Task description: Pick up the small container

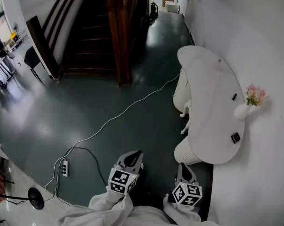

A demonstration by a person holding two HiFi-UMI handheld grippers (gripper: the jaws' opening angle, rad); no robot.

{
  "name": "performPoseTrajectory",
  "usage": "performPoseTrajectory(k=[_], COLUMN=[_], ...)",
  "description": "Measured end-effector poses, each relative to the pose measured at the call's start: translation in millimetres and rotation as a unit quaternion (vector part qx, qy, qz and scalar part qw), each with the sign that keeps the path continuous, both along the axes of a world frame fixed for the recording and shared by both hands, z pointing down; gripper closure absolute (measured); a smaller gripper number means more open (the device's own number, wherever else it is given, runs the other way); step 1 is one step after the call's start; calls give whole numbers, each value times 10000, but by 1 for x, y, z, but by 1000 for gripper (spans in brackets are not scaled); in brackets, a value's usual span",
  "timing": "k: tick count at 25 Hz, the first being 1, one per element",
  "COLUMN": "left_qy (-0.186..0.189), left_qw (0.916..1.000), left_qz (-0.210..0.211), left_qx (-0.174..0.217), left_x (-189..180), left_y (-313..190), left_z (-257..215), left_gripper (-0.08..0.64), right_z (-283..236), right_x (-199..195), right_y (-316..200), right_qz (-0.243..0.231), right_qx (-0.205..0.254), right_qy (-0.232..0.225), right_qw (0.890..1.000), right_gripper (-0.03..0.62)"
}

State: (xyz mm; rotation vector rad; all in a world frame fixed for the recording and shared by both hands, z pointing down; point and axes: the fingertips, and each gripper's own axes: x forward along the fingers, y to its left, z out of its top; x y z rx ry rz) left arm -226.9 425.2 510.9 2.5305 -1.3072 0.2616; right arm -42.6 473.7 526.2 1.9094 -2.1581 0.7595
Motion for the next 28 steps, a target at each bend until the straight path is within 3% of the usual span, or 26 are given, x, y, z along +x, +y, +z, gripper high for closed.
performPoseTrajectory(k=[11, 28], left_qy=[5, -1], left_qw=[10000, 9994], left_qz=[64, 336], left_qx=[-8, -108], left_x=[-12, -30], left_y=[-95, -176], left_z=[-5, 5], left_gripper=[538, 538], right_z=[-7, 6], right_x=[-11, -33], right_y=[-93, -167], right_qz=[65, 282], right_qx=[5, -179], right_qy=[-16, -204], right_qw=[10000, 9992], right_gripper=[543, 543])
